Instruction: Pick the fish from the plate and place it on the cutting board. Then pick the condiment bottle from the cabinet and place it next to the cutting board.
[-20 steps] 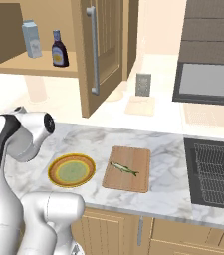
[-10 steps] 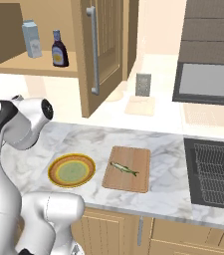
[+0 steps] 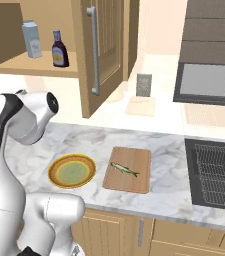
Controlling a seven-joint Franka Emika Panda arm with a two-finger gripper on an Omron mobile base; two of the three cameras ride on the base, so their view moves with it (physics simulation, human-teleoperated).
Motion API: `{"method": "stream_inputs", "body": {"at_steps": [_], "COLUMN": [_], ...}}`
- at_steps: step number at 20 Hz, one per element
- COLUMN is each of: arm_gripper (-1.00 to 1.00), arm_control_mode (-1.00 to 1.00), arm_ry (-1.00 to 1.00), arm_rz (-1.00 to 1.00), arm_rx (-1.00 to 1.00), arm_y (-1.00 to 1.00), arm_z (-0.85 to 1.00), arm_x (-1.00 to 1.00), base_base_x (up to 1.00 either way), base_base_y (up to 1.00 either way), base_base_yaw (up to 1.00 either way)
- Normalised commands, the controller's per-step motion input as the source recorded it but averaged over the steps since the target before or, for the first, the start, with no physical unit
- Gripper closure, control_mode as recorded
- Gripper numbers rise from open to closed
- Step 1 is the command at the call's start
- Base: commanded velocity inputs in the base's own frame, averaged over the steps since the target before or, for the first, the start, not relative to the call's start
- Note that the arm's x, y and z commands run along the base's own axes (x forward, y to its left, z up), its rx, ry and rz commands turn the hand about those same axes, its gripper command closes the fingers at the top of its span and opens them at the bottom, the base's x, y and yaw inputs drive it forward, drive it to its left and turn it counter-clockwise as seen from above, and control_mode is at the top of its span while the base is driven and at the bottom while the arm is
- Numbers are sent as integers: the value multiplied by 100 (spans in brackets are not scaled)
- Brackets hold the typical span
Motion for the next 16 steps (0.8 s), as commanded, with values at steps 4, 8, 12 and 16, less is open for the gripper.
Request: {"method": "stream_inputs", "body": {"at_steps": [4, 8, 12, 16], "arm_gripper": [-100, -100, -100, -100], "arm_control_mode": [-100, -100, -100, -100], "arm_ry": [0, 0, 0, 0], "arm_rz": [0, 0, 0, 0], "arm_rx": [0, 0, 0, 0], "arm_y": [-20, -2, 0, 0], "arm_z": [20, 17, 7, 5], "arm_x": [0, 0, 2, 8], "base_base_x": [0, 0, 0, 0], "base_base_y": [0, 0, 0, 0], "base_base_yaw": [0, 0, 0, 0]}}
